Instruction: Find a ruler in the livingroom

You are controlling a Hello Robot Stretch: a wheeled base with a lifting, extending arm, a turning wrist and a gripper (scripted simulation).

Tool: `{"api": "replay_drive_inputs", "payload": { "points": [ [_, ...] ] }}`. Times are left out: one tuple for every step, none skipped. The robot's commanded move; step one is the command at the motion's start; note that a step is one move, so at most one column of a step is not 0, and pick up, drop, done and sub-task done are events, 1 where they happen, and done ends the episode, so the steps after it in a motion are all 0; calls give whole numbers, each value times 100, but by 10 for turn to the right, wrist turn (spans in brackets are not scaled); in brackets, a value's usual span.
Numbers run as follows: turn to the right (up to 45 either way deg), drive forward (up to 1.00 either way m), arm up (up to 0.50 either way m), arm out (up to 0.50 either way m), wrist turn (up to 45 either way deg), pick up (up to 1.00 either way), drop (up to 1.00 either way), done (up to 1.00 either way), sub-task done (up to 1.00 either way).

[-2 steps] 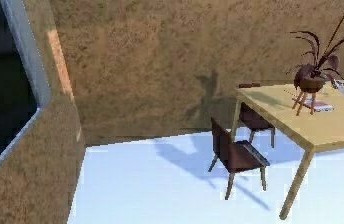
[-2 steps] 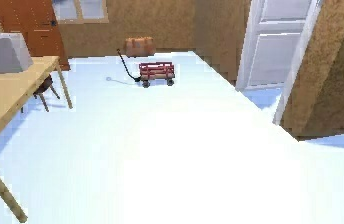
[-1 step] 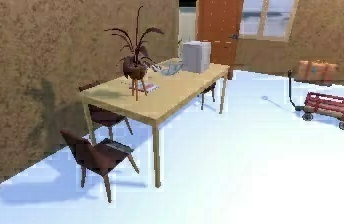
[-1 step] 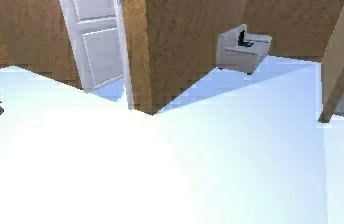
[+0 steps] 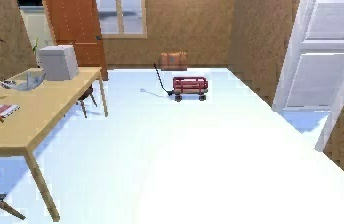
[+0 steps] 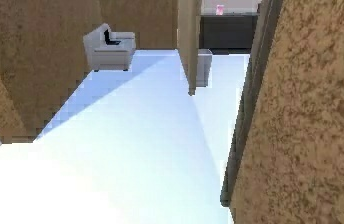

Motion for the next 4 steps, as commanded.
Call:
{"api": "replay_drive_inputs", "payload": {
  "points": [
    [0,20,0,0,0,0,0,0,0],
    [-450,0,0,0,0,0,0,0,0],
    [-210,0,0,0,0,0,0,0,0],
    [0,40,0,0,0,0,0,0,0]
  ]
}}
